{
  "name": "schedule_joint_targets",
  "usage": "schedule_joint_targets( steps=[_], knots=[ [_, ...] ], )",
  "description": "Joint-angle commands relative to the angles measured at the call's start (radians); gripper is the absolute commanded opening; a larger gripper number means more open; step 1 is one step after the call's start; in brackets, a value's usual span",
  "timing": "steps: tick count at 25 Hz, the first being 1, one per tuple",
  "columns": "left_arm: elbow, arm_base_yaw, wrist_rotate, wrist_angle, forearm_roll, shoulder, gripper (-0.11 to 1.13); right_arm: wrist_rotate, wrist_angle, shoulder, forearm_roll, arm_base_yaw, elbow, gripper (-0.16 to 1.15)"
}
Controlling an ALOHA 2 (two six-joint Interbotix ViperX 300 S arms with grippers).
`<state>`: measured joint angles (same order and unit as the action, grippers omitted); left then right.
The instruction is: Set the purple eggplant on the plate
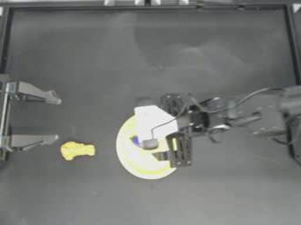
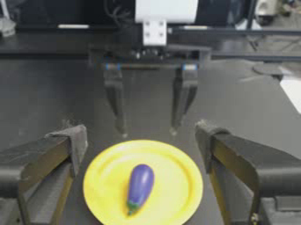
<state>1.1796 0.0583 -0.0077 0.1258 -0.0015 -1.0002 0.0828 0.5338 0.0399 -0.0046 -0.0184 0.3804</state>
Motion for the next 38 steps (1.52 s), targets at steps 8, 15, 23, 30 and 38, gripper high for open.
schedule_joint_targets(
  steps=[8, 15, 23, 30, 38],
  knots=[
    [-0.023, 0.002, -0.002, -0.003, -0.002, 0.006, 1.03, 0.000, -0.247, -0.222, -0.003, -0.012, 0.178, 0.98],
    [-0.029, 0.002, -0.002, -0.008, 0.000, 0.011, 1.03, -0.008, -0.336, -0.318, 0.003, -0.018, 0.279, 0.98],
    [-0.031, 0.002, -0.002, -0.014, -0.002, 0.011, 1.03, -0.012, -0.380, -0.403, 0.018, -0.018, 0.348, 0.98],
    [-0.032, 0.002, -0.002, -0.020, -0.002, 0.012, 1.03, -0.023, -0.396, -0.492, 0.020, -0.026, 0.410, 0.98],
    [-0.031, 0.002, 0.000, -0.026, -0.002, 0.012, 1.03, -0.025, -0.463, -0.624, 0.023, -0.035, 0.508, 0.98]
  ],
)
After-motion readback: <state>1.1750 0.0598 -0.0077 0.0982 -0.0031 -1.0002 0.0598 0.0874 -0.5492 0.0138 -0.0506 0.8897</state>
